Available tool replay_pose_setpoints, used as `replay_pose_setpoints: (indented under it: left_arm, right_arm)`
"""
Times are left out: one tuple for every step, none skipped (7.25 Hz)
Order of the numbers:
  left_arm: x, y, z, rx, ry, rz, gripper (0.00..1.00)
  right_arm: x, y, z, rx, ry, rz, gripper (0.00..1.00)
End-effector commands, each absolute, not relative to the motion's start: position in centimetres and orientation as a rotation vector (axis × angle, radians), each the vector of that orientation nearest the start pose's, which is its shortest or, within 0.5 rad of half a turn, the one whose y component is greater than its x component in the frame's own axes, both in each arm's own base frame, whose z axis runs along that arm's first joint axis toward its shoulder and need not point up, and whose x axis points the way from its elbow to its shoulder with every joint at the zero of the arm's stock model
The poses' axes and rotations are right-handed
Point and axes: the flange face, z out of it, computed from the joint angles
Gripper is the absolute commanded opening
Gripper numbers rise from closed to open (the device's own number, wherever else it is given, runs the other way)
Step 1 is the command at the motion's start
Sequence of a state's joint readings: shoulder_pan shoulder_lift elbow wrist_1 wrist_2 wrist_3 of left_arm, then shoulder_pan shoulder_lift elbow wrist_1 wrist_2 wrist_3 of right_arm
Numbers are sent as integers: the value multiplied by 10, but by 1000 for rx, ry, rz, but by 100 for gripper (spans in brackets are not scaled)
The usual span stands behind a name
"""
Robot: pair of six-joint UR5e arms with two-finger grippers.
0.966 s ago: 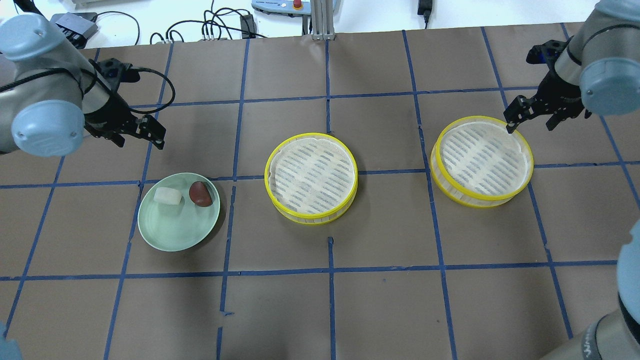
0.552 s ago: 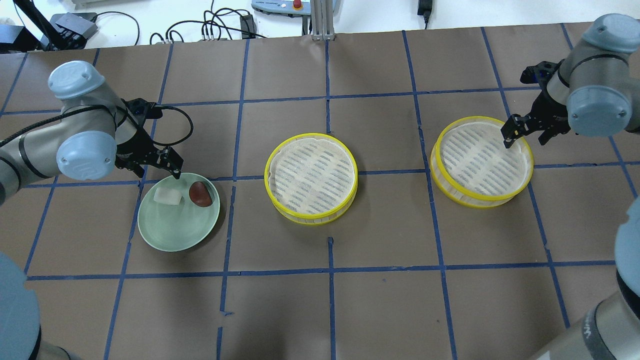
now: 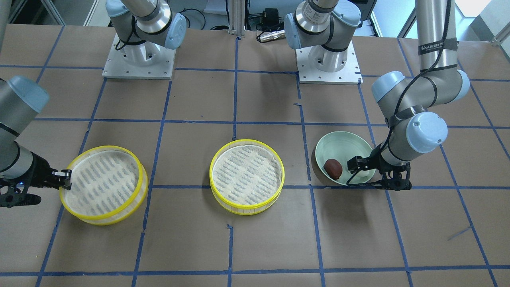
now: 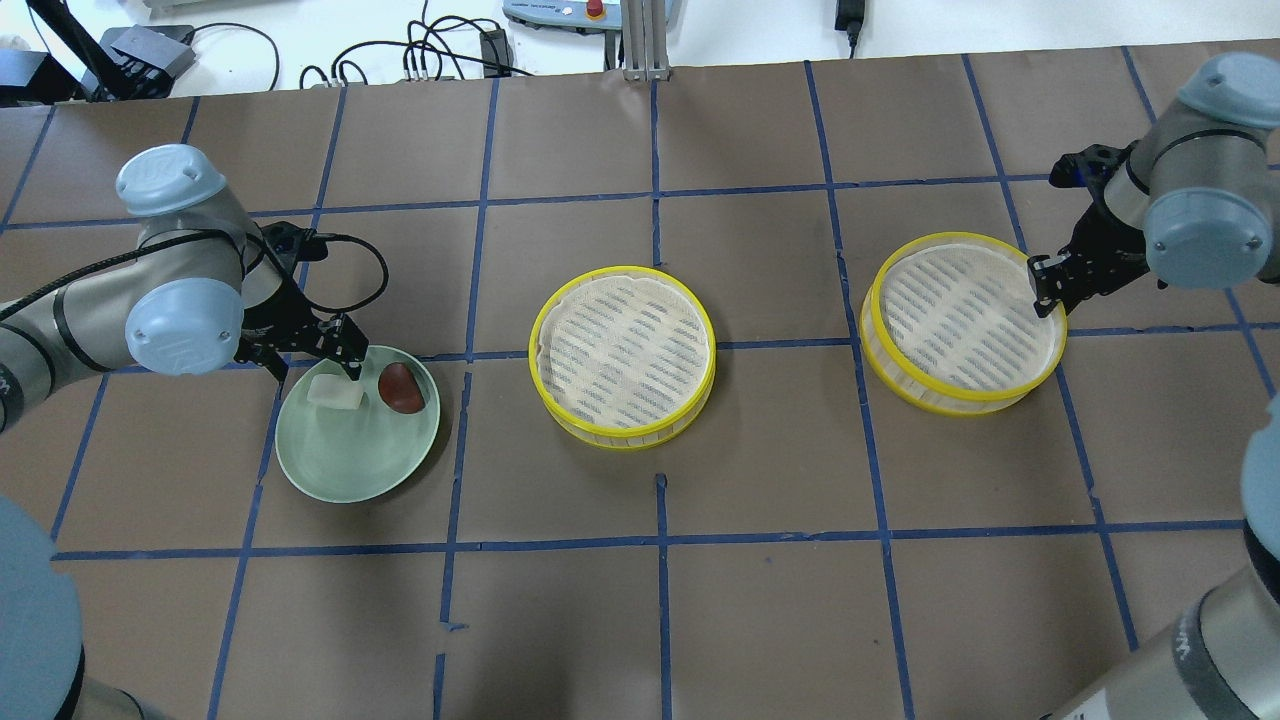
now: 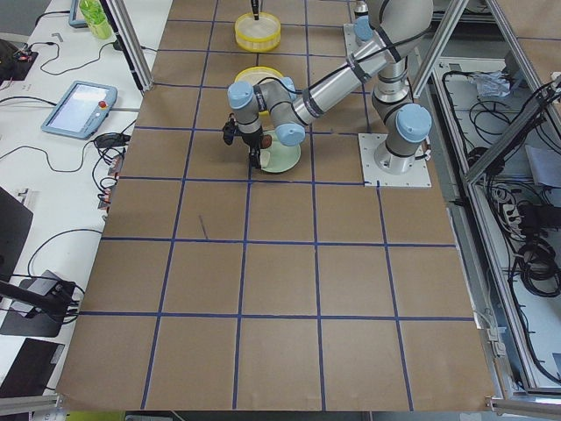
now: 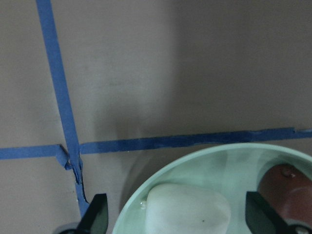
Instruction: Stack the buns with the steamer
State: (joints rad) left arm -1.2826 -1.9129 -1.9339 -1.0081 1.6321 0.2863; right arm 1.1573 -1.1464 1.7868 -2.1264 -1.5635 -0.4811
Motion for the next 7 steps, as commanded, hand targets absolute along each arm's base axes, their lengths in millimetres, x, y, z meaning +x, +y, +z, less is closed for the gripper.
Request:
replay_pose_setpoints:
  left_arm:
    - [26,-538,197,-58,3110,240,96]
    - [26,-535,197,-67,3111,256,96]
    - [26,-534,196,-97,3110,262,94]
    - [25,-533,196,-104,3111,271,49]
    - [23,-527,192,-108,3119,349,22]
    - [22,-525,190,-107,3123,380,5]
    - [22,-527,193,-125,3125,367,1]
  right_arm:
    - [-111,-586,209,-104,3095,111,6]
    - [-111,-586,214,-106,3096,112,6]
    - [-115,-589,227,-108,3115,86,6]
    - [-114,-590,254,-106,3125,59,6]
    - [-110,-581,303,-103,3125,58,6]
    - [-106,-571,341,-103,3130,43,5]
    - [-99,-564,360,-106,3130,38,4]
